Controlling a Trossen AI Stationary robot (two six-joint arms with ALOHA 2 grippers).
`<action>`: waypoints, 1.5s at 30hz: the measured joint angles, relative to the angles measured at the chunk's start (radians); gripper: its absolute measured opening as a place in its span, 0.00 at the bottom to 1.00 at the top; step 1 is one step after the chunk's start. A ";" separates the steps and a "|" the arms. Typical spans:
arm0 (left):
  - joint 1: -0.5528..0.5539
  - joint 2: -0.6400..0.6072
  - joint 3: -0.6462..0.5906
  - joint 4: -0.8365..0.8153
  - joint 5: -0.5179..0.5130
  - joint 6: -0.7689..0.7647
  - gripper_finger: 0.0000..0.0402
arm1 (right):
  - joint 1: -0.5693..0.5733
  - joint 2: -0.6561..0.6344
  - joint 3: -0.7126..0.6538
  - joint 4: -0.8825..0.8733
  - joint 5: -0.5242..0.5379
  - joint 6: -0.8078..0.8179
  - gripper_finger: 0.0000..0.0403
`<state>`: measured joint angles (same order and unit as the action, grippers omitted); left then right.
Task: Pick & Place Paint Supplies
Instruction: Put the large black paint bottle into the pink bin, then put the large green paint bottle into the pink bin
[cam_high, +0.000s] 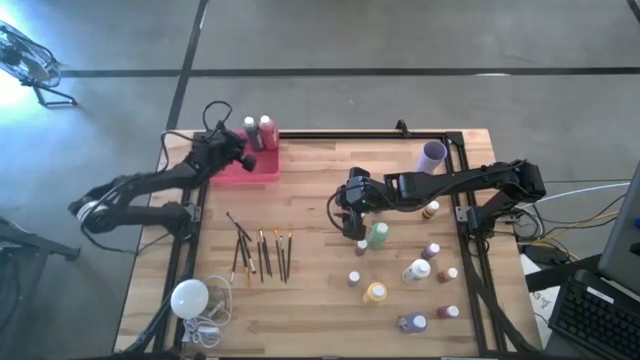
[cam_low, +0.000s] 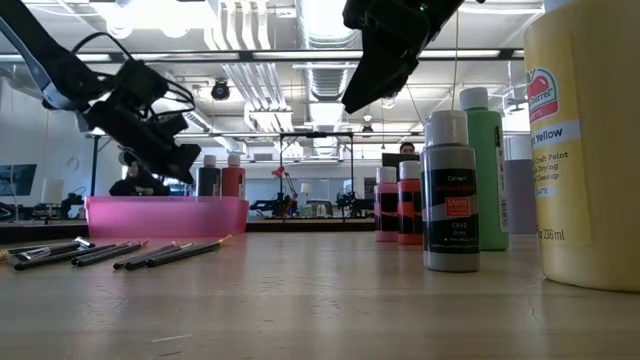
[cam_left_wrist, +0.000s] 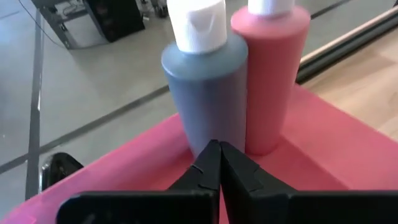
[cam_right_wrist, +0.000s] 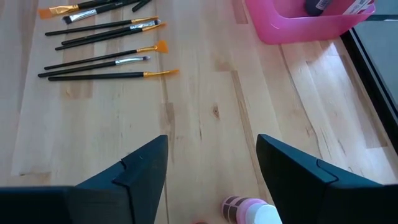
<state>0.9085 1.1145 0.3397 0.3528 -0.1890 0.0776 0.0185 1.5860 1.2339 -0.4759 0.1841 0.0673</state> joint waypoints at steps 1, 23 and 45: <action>0.000 0.014 0.000 0.007 -0.007 0.000 0.01 | 0.000 0.000 0.000 0.000 0.000 0.000 0.59; 0.000 0.219 0.009 0.243 -0.064 -0.011 0.01 | 0.000 0.000 0.000 0.002 0.000 0.000 0.71; 0.000 -0.104 0.015 -0.023 0.005 -0.044 0.01 | 0.000 0.000 0.000 0.002 0.000 -0.017 0.66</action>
<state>0.9089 1.0108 0.3550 0.3299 -0.1841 0.0335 0.0189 1.5858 1.2339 -0.4734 0.1837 0.0501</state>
